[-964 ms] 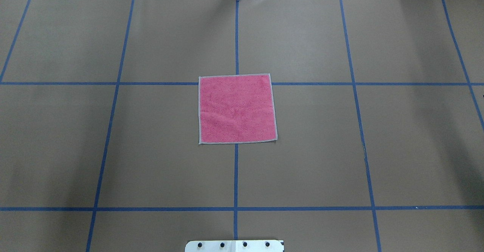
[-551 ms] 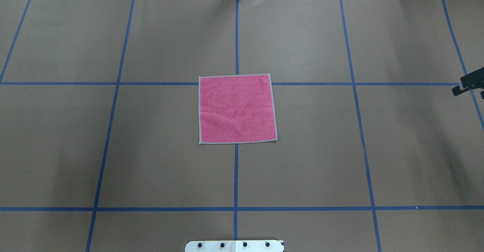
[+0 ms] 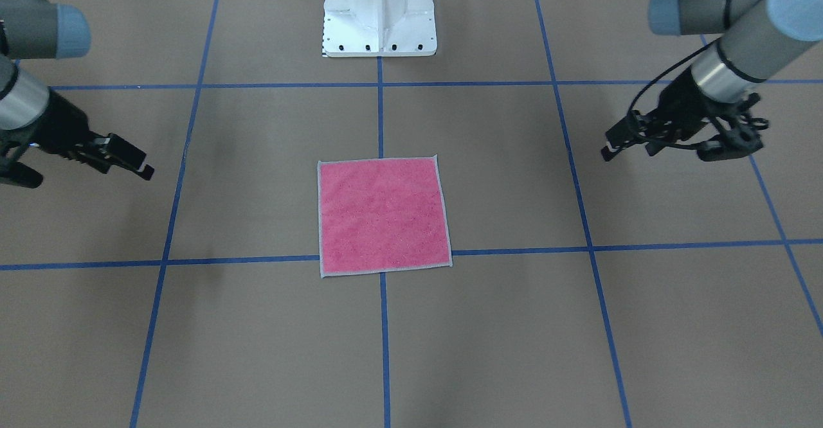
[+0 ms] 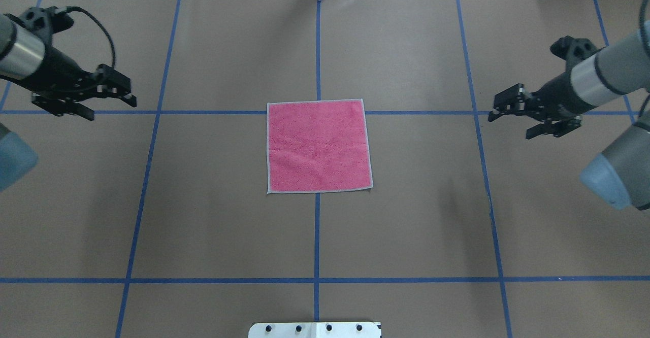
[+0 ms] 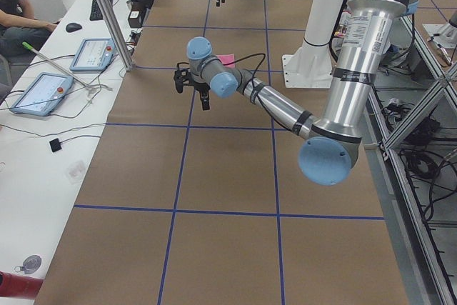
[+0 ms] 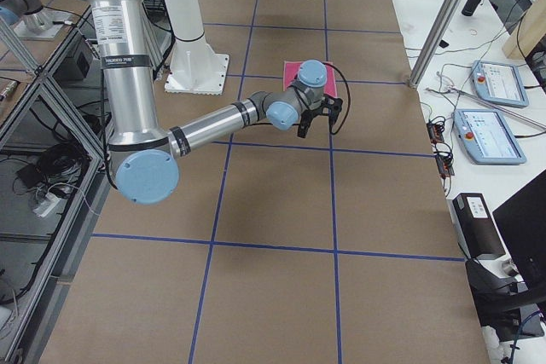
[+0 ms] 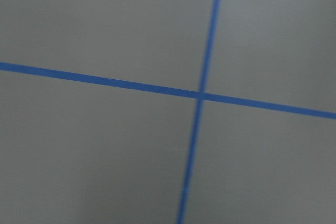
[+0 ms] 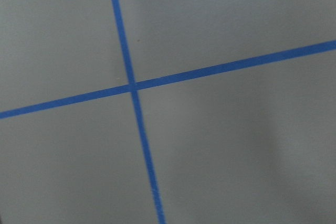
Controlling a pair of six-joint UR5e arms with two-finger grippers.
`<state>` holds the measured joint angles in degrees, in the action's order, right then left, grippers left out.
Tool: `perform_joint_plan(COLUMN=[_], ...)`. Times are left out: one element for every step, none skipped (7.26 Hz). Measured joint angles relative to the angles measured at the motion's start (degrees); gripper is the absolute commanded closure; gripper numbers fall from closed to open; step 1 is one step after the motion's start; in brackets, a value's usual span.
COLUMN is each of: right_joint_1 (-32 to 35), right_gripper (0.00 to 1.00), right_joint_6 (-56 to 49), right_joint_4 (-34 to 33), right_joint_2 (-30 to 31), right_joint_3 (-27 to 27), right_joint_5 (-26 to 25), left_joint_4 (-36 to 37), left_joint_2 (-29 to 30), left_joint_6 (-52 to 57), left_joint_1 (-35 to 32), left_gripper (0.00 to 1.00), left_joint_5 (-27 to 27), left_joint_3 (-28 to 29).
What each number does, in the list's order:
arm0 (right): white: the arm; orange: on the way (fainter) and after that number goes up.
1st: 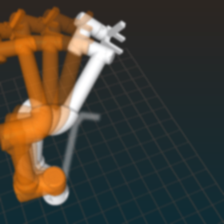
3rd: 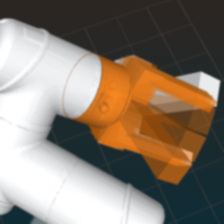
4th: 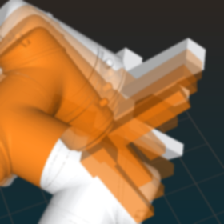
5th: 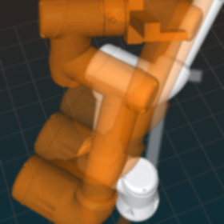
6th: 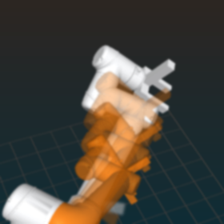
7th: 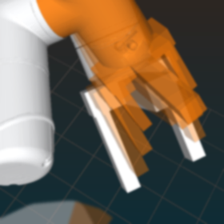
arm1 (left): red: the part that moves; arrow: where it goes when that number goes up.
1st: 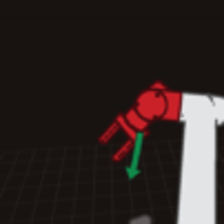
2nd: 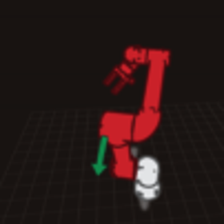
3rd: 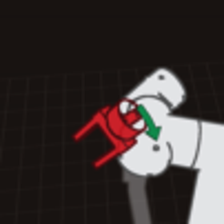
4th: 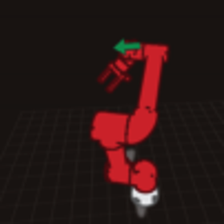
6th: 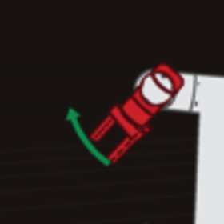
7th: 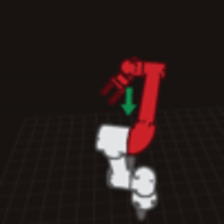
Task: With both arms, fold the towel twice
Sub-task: 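Move both grippers in toward the pink towel's side edges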
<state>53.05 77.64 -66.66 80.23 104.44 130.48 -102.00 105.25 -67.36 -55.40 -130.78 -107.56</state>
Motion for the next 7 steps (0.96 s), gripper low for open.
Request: perform_joint_plan(right_joint_1=[-5.4,-10.6,-15.4,-19.6,-22.2,-23.5,-24.1], right_gripper=[0.05,0.1,0.11,0.13,0.14,0.15,0.17], right_joint_6=[9.6,17.5,24.5,30.3,34.0,36.5,38.2], right_joint_4=[0.0,-0.1,-0.2,-0.2,-0.2,-0.2,-0.2], right_joint_2=[-3.5,-6.1,-8.0,-9.5,-11.2,-12.9,-14.2], right_joint_3=[0.2,0.2,-0.2,-1.0,-2.6,-4.5,-6.1], right_joint_5=[-4.1,-8.3,-12.4,-16.4,-19.4,-20.8,-21.4], left_joint_4=[0.1,0.1,0.1,0.1,0.1,0.1,0.1], left_joint_2=[2.2,3.6,5.1,6.7,8.1,8.7,9.0], left_joint_6=[-6.2,-10.0,-13.5,-17.0,-19.3,-20.5,-21.0], left_joint_1=[3.1,4.6,5.7,7.1,8.6,9.5,10.0], left_gripper=[0.0,0.0,0.0,0.0,0.0,0.0,0.0], left_joint_5=[2.1,2.9,3.1,3.5,4.3,5.0,5.4], left_joint_3=[0.1,0.3,0.9,1.9,2.6,3.0,3.2])
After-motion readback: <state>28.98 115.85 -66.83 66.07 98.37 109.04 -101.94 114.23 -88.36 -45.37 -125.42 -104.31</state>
